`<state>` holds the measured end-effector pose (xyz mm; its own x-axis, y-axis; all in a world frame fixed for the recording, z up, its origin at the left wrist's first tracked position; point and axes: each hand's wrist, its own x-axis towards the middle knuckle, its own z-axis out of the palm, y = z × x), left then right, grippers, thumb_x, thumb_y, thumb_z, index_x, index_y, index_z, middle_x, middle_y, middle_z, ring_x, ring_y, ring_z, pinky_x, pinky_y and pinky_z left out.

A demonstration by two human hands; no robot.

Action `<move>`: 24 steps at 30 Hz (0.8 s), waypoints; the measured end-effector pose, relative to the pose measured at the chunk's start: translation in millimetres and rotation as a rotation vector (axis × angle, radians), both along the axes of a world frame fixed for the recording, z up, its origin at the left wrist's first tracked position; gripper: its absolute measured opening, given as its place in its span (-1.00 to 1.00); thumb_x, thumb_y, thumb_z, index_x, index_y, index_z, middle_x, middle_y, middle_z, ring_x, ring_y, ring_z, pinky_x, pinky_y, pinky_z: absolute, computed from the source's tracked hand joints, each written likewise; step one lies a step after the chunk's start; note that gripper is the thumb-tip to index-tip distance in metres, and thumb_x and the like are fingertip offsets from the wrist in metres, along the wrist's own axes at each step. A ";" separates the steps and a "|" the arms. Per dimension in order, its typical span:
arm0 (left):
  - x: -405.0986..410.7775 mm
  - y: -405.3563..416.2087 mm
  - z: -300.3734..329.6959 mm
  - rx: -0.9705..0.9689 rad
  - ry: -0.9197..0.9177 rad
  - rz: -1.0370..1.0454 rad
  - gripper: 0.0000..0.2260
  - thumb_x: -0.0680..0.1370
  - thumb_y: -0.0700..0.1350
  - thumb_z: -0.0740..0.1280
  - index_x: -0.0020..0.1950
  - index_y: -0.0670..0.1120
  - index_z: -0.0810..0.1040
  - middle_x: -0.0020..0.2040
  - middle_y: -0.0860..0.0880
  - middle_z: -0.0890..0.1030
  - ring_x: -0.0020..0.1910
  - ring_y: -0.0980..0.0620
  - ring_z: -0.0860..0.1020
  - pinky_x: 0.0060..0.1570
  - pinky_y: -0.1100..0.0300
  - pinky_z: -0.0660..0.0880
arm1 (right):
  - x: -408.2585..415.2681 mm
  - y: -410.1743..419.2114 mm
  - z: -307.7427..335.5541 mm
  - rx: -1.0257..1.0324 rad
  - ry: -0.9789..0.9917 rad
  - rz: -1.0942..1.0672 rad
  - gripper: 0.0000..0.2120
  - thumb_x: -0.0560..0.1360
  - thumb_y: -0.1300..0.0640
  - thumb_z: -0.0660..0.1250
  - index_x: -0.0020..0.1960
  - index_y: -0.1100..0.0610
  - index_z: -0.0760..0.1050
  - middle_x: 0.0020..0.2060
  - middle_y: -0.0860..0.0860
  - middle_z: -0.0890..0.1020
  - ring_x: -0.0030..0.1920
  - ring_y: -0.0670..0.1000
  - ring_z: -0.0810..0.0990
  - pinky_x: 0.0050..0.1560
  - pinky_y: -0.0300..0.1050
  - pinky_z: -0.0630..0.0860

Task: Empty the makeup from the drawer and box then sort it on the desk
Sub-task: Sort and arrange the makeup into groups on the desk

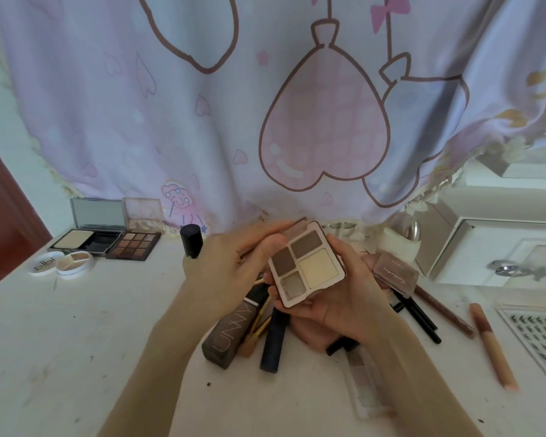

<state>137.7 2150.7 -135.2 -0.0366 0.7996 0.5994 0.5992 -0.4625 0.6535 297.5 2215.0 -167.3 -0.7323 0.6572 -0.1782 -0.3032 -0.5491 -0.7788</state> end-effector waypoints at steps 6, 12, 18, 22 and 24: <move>-29.2 -29.7 53.4 -0.037 0.042 0.077 -0.80 0.55 -0.20 0.24 -0.09 0.09 0.57 -0.36 0.39 0.57 -0.35 0.41 0.52 -0.34 0.57 0.35 | -24.8 -34.6 15.5 -0.002 0.053 0.138 -0.39 0.53 -0.23 0.02 0.31 0.18 0.45 0.20 0.27 0.53 0.16 0.26 0.53 0.13 0.14 0.48; -91.5 -66.1 67.8 -0.266 -0.068 0.141 -0.80 0.57 -0.09 0.20 -0.10 -0.03 0.62 -0.21 0.12 0.68 -0.20 0.20 0.60 -0.22 0.30 0.53 | -77.1 -83.7 13.6 -0.038 0.001 0.233 -0.48 0.57 -0.19 0.04 0.28 0.13 0.50 0.20 0.18 0.57 0.19 0.23 0.51 0.24 0.19 0.44; -142.9 -66.9 46.6 -0.356 0.174 0.228 -0.76 0.57 -0.18 0.24 -0.25 0.00 0.59 -0.38 0.30 0.57 -0.35 0.30 0.47 -0.28 0.49 0.31 | -141.9 -107.6 -15.7 -0.190 -0.088 0.149 -0.58 0.65 -0.04 -0.03 0.21 0.15 0.50 0.02 0.11 0.65 0.03 0.12 0.60 -0.08 -0.02 0.61; -166.3 -52.0 30.7 -0.393 0.226 0.283 -0.71 0.58 -0.20 0.23 -0.32 0.01 0.52 -0.46 0.30 0.51 -0.41 0.33 0.44 -0.32 0.47 0.29 | -168.5 -113.7 -30.6 0.234 -0.371 -0.055 -0.69 0.62 0.03 0.07 0.26 0.13 0.44 0.10 0.05 0.61 0.11 0.03 0.57 0.17 -0.07 0.51; -171.4 -41.0 24.8 -0.393 0.202 0.279 -0.68 0.58 -0.23 0.22 -0.35 0.02 0.49 -0.47 0.25 0.52 -0.41 0.34 0.43 -0.31 0.47 0.30 | -173.2 -119.1 -33.9 0.578 -0.552 -0.155 -0.69 0.58 0.08 0.14 0.31 0.06 0.34 0.20 -0.01 0.52 0.17 -0.04 0.49 0.20 -0.16 0.44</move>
<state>-33.7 2109.6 -110.3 -0.1953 0.9420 0.2729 0.7968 -0.0098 0.6041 124.3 2095.9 -201.2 -0.5311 0.8427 -0.0882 0.1677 0.0025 -0.9858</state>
